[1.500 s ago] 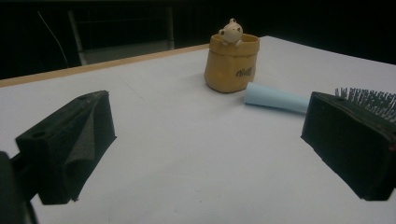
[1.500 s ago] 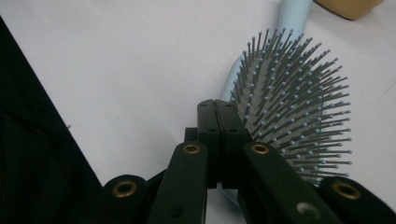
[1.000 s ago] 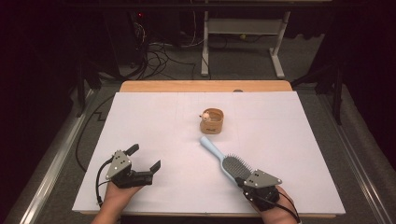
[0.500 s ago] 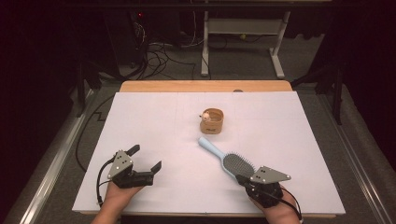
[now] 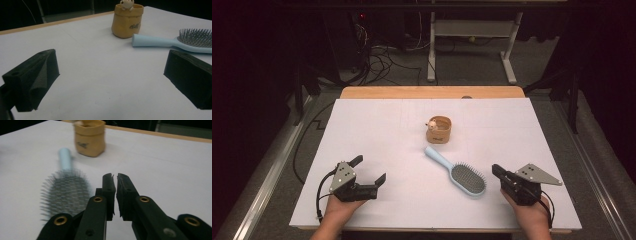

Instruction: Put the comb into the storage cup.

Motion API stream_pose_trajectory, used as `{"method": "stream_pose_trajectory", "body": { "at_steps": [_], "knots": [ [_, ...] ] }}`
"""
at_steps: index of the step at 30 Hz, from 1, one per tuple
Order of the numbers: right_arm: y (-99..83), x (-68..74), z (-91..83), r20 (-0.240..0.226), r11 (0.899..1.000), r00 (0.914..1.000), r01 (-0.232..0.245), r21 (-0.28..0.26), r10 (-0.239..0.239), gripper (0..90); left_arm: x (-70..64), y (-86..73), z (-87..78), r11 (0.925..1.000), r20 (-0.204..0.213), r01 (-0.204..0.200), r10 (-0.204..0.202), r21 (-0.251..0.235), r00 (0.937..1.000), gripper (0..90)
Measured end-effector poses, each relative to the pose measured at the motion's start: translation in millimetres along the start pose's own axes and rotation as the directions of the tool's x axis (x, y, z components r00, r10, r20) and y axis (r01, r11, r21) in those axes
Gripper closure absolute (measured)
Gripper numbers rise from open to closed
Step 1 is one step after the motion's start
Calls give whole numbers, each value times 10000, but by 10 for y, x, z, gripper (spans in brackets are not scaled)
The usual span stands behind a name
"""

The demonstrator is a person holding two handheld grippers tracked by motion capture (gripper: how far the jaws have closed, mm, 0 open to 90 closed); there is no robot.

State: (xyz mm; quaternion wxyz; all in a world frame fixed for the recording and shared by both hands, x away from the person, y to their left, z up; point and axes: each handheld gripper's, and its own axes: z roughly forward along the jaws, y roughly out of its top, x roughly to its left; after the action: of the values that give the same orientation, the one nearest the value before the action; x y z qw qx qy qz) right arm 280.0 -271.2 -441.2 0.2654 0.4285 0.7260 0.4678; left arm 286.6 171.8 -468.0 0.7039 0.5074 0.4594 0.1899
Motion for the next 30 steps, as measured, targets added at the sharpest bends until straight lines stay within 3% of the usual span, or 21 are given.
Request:
{"method": "stream_pose_trajectory", "body": {
  "at_steps": [3, 7, 16, 30],
  "knots": [
    [-43, -135, -10, 220, 9988, 9985, -492, 11, 491, 816, 3, 7, -2, 10000, 3, 41, -41, -3, 10000, 7],
    [-78, -198, -13, 342, 9975, 9969, -711, 57, 708, 727, 7, 18, -5, 9999, 21, 127, -127, -59, 9999, 7],
    [-100, -217, 48, 103, 9965, 9974, -712, 429, 708, 509, 16, 24, -11, 9999, 80, 80, -79, -94, 9999, 7],
    [-83, -297, 12, -152, 9949, 9948, -1009, 5, 1009, 129, 4, 16, -15, 9997, 187, 194, -192, -126, 9996, 1]
  ]
}}
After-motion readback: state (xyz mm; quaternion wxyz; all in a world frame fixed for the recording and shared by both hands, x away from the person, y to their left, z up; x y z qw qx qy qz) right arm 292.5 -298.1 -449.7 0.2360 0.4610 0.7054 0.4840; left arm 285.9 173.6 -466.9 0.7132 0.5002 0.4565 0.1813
